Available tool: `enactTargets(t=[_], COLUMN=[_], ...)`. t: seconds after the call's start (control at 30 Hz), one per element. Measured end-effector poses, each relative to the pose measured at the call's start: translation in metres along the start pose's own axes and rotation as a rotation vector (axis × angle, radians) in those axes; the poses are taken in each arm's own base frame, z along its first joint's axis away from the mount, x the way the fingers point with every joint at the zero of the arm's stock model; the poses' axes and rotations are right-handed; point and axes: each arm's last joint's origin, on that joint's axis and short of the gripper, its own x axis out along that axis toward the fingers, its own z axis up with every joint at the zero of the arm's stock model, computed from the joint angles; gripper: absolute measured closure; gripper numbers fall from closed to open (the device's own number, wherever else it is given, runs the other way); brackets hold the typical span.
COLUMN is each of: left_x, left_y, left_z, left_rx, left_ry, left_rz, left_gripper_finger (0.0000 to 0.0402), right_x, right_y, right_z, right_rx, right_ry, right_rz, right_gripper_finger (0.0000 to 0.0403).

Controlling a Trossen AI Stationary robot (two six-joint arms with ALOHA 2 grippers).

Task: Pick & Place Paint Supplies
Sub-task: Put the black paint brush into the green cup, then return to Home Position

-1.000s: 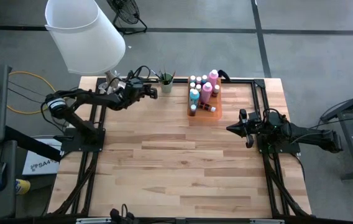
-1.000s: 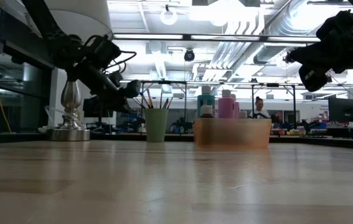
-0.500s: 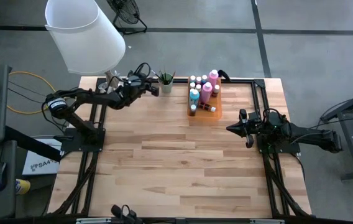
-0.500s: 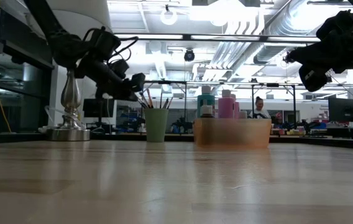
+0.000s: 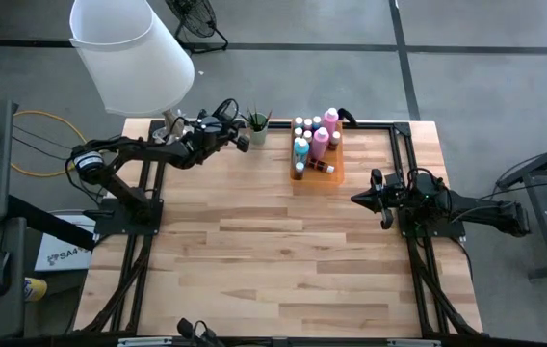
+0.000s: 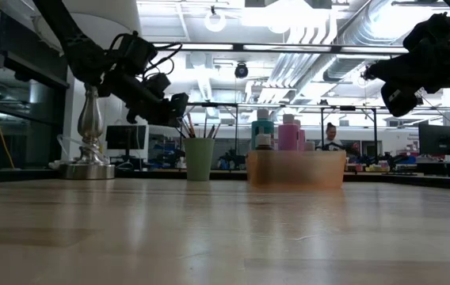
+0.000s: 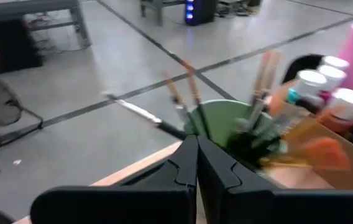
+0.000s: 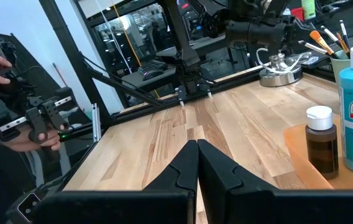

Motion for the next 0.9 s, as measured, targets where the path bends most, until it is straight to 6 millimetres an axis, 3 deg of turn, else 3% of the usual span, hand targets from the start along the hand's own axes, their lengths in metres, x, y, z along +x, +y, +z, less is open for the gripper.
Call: enactTargets(t=[0.13, 0.33, 0.63, 0.9], left_x=[-0.002, -0.006, -0.014, -0.044], left_y=[-0.003, -0.019, -0.030, -0.038], left_z=[0.003, 0.010, 0.011, 0.048], left_rx=[-0.017, 0.120, 0.155, 0.266], left_ry=[-0.028, -0.056, -0.083, -0.241], left_rz=[0.010, -0.085, -0.021, -0.123], left_gripper_finger=[0.0401, 0.0401, 0.0401, 0.0401], right_x=[0.000, 0.000, 0.000, 0.000], right_y=[0.000, 0.000, 0.000, 0.000], right_z=[0.000, 0.000, 0.000, 0.000], right_rx=[0.000, 0.000, 0.000, 0.000], right_ry=[0.000, 0.000, 0.000, 0.000], right_rz=[0.000, 0.000, 0.000, 0.000], right_gripper_finger=[0.0401, 0.0401, 0.0401, 0.0401])
